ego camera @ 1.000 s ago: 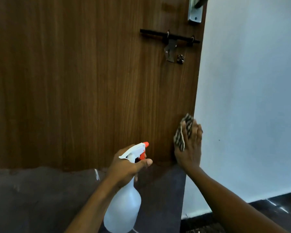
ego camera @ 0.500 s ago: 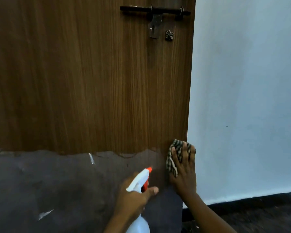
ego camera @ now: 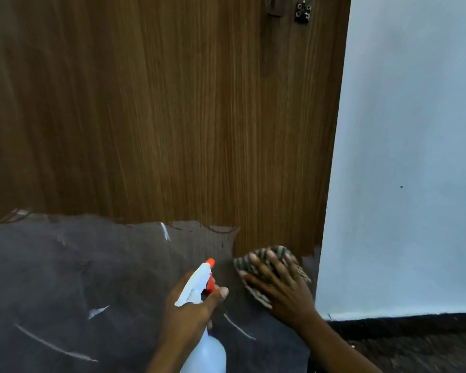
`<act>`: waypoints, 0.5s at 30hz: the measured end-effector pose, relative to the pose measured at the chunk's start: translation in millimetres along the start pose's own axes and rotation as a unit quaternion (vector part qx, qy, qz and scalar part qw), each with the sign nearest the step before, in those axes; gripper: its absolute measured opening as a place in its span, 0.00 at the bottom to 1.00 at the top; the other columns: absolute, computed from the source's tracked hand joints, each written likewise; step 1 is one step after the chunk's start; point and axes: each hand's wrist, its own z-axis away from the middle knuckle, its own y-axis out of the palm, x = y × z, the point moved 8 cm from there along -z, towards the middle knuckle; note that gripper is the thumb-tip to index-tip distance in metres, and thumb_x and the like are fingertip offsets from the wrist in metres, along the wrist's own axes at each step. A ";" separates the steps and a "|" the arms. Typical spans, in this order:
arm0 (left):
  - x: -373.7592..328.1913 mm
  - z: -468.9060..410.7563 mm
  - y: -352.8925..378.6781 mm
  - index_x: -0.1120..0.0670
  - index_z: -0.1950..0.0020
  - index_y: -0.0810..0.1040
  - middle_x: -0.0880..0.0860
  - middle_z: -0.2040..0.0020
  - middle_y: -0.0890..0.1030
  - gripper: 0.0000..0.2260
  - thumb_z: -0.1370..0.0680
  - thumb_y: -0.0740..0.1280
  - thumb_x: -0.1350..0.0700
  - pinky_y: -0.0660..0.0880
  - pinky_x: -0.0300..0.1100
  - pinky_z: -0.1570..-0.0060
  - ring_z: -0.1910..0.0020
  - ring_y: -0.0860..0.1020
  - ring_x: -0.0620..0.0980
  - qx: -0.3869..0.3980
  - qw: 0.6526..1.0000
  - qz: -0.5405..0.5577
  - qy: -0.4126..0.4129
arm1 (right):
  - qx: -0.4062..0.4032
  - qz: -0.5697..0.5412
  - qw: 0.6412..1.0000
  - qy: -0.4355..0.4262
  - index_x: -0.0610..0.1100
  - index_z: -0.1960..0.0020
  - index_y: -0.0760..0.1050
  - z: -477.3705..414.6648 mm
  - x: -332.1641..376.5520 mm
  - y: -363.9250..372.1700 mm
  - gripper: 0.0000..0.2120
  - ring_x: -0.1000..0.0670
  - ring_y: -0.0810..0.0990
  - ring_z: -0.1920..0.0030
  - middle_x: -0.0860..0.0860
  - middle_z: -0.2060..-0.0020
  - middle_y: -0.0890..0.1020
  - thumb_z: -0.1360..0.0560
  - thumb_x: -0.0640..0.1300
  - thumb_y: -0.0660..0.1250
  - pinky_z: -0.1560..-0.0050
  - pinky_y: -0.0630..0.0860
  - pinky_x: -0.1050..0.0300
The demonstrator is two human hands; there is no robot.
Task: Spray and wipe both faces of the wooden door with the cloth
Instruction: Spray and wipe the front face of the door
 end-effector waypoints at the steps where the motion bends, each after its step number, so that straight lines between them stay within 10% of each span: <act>1: -0.2 -2.0 1.5 0.49 0.27 0.61 0.50 0.29 0.67 0.28 0.25 0.67 0.50 0.67 0.19 0.64 0.54 0.73 0.41 0.000 1.000 0.016 -0.017 | -0.001 0.010 1.000 0.016 0.57 0.20 0.57 15.0 -11.8 -1.2 0.37 0.39 0.51 0.20 0.50 0.20 0.54 0.25 0.56 0.68 0.24 0.50 0.33; 7: -18.8 -8.5 -38.9 0.49 0.36 0.70 0.44 0.46 0.74 0.21 0.27 0.71 0.52 0.67 0.25 0.76 0.65 0.72 0.42 -0.053 0.994 0.090 0.026 | -0.105 -0.019 0.934 0.340 0.52 0.22 0.61 -85.7 -69.6 -36.6 0.30 0.30 0.54 0.23 0.41 0.22 0.60 0.21 0.56 0.61 0.25 0.46 0.29; 11: 8.4 3.3 -77.2 0.42 0.41 0.70 0.35 0.53 0.73 0.19 0.28 0.71 0.53 0.69 0.22 0.74 0.68 0.76 0.38 -0.094 0.991 0.081 0.047 | -0.068 -0.034 0.989 0.123 0.55 0.21 0.59 -128.2 32.4 -14.2 0.31 0.35 0.51 0.21 0.45 0.20 0.56 0.21 0.58 0.62 0.26 0.47 0.30; 15: 44.3 14.9 -110.0 0.48 0.33 0.70 0.45 0.39 0.75 0.26 0.29 0.72 0.51 0.73 0.28 0.67 0.56 0.77 0.43 -0.108 0.989 0.096 0.000 | 0.007 -0.052 0.998 0.042 0.55 0.20 0.55 -55.5 70.4 16.1 0.33 0.36 0.53 0.21 0.46 0.19 0.53 0.21 0.54 0.63 0.25 0.50 0.31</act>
